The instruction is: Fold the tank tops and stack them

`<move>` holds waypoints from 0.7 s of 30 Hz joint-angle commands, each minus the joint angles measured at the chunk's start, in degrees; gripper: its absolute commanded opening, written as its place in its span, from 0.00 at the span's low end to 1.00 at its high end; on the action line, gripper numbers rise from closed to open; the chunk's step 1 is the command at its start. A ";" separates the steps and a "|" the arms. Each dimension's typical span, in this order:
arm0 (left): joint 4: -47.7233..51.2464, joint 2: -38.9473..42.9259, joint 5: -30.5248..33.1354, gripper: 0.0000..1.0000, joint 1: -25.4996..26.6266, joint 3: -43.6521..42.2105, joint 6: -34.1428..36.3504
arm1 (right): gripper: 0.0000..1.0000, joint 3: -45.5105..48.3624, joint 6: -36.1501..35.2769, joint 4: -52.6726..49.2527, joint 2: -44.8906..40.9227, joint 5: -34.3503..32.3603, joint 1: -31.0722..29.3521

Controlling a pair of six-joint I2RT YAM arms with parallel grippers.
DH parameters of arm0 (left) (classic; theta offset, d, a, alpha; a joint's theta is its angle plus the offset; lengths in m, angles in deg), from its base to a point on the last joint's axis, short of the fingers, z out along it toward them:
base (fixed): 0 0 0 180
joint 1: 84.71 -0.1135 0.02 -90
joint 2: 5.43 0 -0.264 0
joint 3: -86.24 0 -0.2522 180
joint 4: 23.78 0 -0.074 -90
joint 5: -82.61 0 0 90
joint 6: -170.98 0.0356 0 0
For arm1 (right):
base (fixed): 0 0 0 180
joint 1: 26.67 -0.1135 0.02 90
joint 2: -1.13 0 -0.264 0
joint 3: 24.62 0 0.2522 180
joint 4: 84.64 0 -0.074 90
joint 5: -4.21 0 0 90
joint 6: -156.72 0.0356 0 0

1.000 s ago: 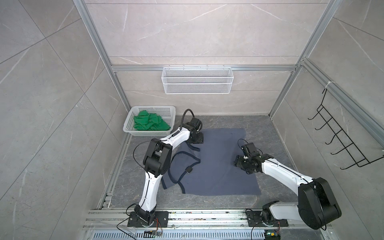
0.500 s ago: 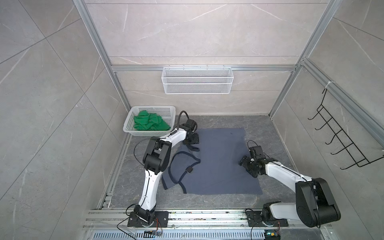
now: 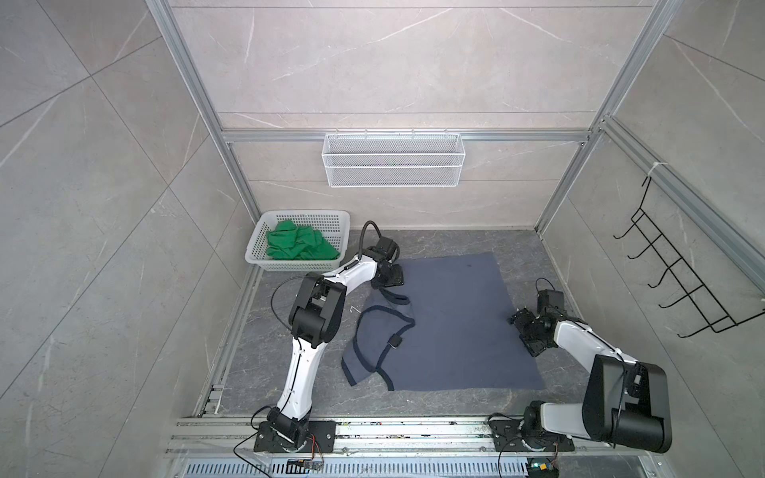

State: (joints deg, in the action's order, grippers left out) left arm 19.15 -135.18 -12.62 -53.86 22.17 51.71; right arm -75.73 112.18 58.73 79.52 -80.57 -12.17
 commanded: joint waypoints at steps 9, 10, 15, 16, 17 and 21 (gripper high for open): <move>13.21 12.29 11.06 0.71 7.43 3.56 4.34 | 0.83 -4.17 -12.82 -9.40 -11.29 0.15 -2.69; 14.35 13.70 13.59 0.71 8.62 2.66 4.75 | 0.83 -3.83 -12.85 -9.33 -12.07 0.62 -4.23; 20.02 15.38 20.78 0.70 13.34 -1.15 4.29 | 0.83 -1.99 -10.56 -8.98 -13.14 0.22 -13.25; 20.38 15.03 21.17 0.69 13.97 -1.50 4.32 | 0.83 -1.49 -10.13 -8.34 -12.81 0.65 -13.82; 20.25 14.57 21.16 0.69 14.66 -1.99 4.50 | 0.83 -0.86 -9.81 -7.45 -12.26 1.31 -14.20; 19.88 11.57 18.44 0.67 16.29 -1.35 4.32 | 0.82 -0.01 -10.10 -4.21 -8.06 2.49 -14.47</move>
State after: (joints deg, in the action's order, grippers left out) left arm 35.96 -120.78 4.69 -37.51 21.27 55.03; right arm -76.80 101.82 52.35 68.57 -79.15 -26.35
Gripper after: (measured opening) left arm 0.667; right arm 0.822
